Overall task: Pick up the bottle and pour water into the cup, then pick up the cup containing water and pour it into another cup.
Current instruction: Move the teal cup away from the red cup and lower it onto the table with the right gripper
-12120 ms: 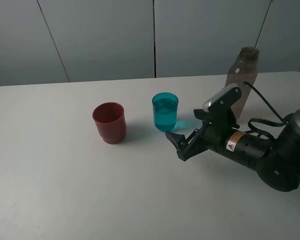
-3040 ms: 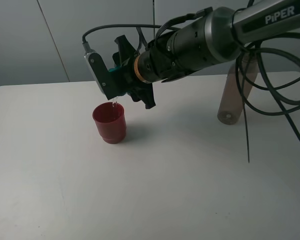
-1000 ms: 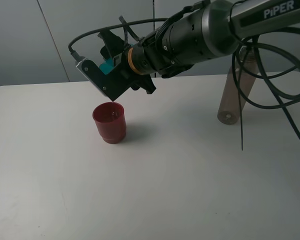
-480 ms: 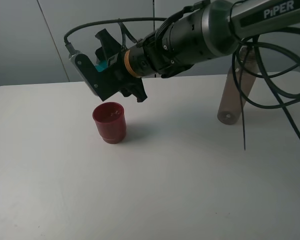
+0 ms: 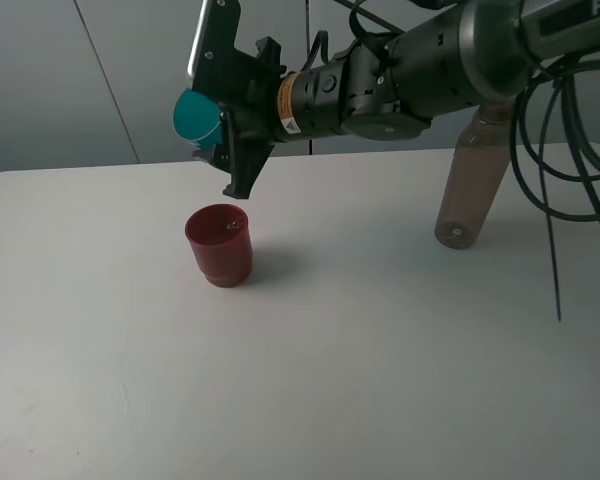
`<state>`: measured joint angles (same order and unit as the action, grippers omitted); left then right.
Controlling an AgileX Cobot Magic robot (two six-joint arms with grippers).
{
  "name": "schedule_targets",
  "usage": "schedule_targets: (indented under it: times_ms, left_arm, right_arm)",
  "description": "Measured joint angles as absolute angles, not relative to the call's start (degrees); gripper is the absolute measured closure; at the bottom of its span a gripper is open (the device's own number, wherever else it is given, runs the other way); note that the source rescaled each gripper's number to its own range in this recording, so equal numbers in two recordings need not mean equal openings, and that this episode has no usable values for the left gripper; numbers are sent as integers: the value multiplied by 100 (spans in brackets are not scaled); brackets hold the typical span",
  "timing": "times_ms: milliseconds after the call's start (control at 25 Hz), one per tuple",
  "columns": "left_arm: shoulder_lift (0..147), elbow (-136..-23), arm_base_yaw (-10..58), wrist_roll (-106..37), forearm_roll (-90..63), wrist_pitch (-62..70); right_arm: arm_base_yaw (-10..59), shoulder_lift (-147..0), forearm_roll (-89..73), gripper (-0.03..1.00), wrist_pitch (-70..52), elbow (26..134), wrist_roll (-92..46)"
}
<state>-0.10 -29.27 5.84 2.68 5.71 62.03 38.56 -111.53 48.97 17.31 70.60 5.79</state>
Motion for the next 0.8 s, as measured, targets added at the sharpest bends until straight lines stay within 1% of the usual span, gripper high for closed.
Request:
schedule_targets:
  times_ms: [120,320,400,560,800]
  left_arm:
    - [-10,-2927,584,258,571,6203]
    - [-10,-2927,584,258,571,6203]
    - [-10,-2927,584,258,571,6203]
    - [-10,-2927,584,258,571,6203]
    - [-10,-2927,584,258,571,6203]
  right_arm:
    - [3583,-10972,4097,88,2419,6456,591]
    - [3302,-10819,2683,88,4244,5172,395]
    - [3252,-10806,2221,88,4458,4824,157]
    - [3209,-10806,1607,88,4481,4291,-484]
    - [3137,-10946,1391,88,4566,4033,-856]
